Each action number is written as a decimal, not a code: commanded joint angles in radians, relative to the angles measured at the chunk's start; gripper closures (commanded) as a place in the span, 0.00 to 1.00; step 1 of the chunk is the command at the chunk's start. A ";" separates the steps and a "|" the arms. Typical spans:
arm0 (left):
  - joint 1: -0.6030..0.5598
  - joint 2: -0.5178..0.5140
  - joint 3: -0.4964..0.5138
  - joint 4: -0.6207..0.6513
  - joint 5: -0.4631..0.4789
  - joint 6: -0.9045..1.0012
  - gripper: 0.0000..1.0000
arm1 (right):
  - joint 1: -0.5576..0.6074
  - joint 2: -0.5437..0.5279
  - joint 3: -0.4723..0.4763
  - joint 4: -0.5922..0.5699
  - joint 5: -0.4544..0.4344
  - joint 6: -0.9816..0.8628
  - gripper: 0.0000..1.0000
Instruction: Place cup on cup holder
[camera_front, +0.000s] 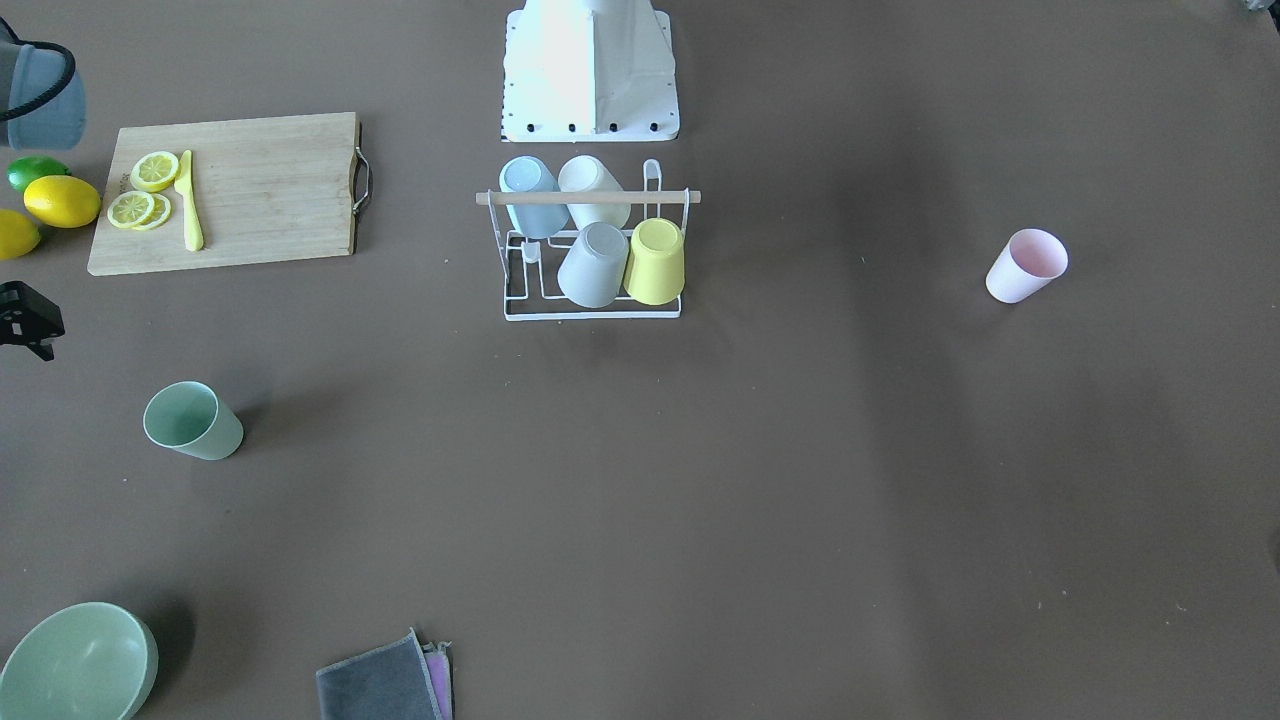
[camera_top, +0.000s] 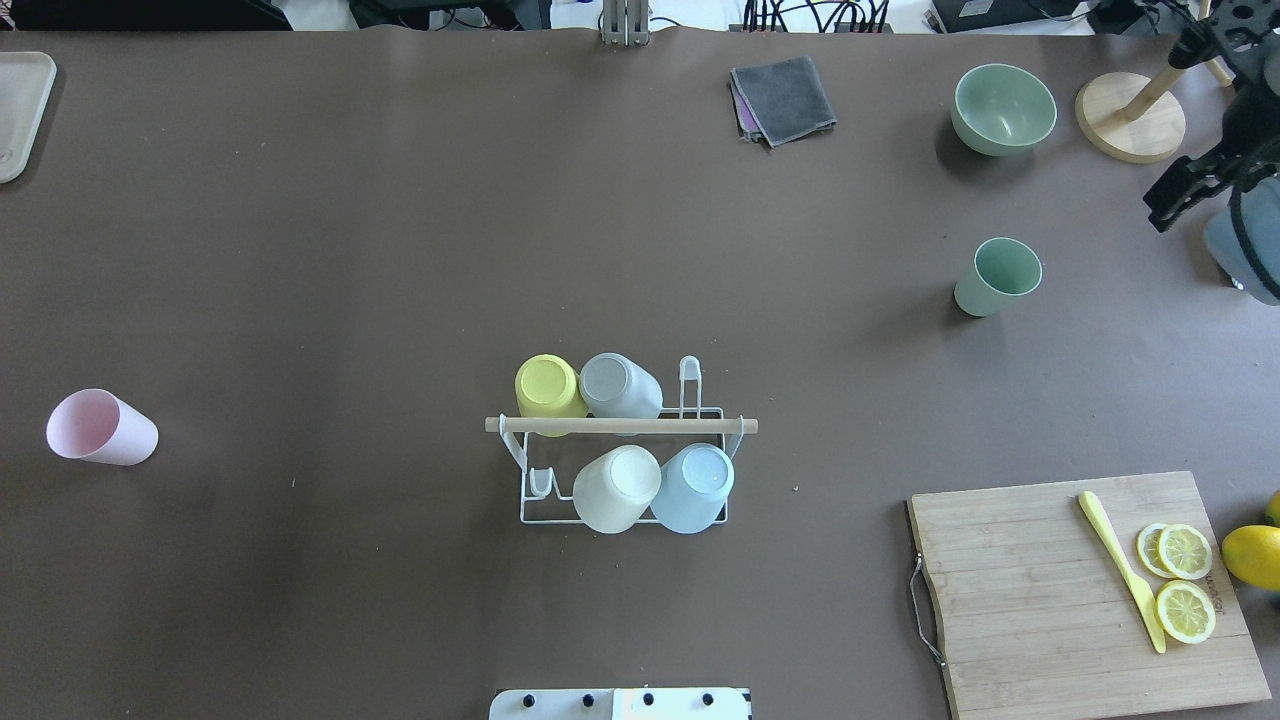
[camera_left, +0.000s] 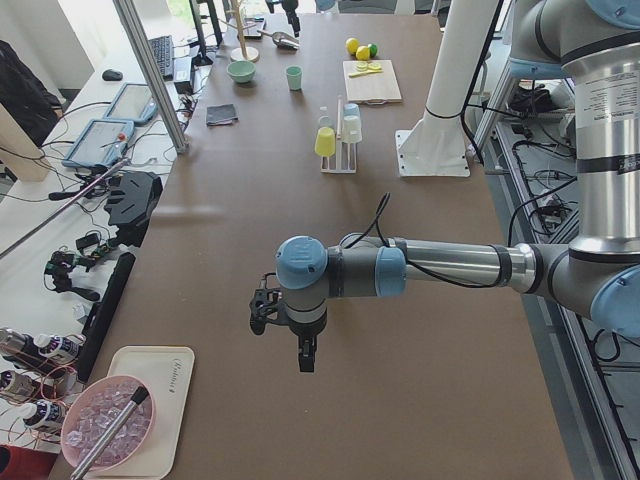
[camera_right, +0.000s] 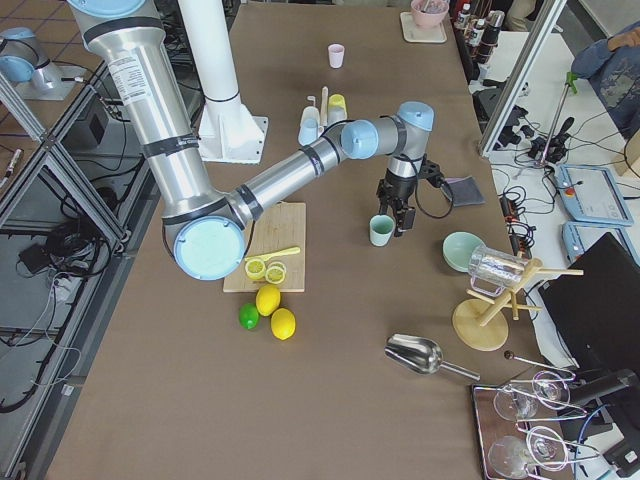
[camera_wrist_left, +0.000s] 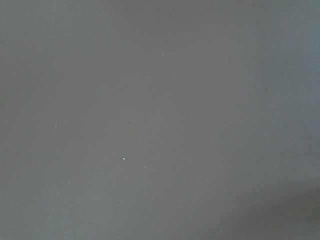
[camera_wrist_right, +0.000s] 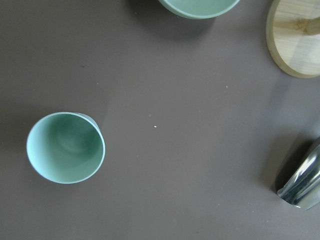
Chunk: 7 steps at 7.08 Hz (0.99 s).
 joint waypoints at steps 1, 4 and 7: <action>0.032 -0.033 -0.001 0.009 0.000 -0.008 0.02 | -0.137 0.110 -0.002 -0.119 -0.148 -0.004 0.00; 0.188 -0.310 0.029 0.283 0.009 -0.014 0.02 | -0.233 0.266 -0.115 -0.252 -0.302 -0.219 0.00; 0.302 -0.516 0.082 0.496 0.000 -0.009 0.02 | -0.267 0.375 -0.349 -0.235 -0.461 -0.412 0.00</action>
